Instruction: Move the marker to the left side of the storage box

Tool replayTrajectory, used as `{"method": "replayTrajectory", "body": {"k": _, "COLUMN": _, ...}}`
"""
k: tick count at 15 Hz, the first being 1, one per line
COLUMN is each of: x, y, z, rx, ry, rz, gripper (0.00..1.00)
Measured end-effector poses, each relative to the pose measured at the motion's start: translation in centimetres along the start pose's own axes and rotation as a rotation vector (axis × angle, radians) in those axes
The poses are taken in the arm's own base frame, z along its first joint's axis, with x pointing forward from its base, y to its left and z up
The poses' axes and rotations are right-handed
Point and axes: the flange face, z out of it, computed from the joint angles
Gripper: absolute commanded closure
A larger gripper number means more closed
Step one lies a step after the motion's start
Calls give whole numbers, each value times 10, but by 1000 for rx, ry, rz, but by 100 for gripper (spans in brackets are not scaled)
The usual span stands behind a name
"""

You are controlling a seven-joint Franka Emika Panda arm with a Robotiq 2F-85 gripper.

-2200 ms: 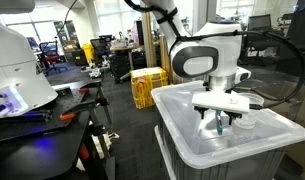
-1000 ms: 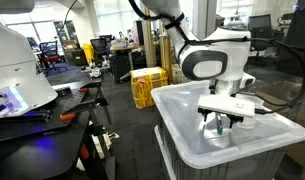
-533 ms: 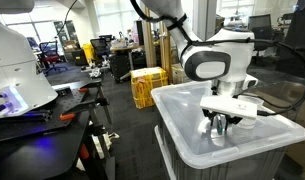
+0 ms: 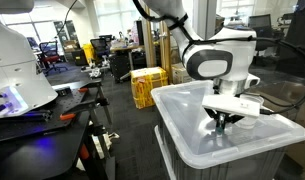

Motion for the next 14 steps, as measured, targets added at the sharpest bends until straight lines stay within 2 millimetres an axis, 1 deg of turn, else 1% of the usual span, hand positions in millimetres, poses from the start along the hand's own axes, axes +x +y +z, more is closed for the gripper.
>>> {"method": "replayTrajectory", "body": {"k": 4, "x": 0, "y": 1, "z": -2, "rx": -5, "ry": -1, "rz": 2, "gripper": 95}}
{"method": "replayTrajectory", "body": {"k": 7, "x": 1, "y": 1, "z": -9, "rx": -6, "ry": 5, "rz": 12, "gripper": 95}}
{"method": "replayTrajectory", "body": {"k": 10, "x": 2, "y": -3, "z": -22, "rx": -3, "ry": 10, "rz": 22, "gripper": 95}}
{"method": "replayTrajectory", "body": {"k": 14, "x": 4, "y": -14, "z": -45, "rx": 4, "ry": 9, "rz": 29, "gripper": 95}}
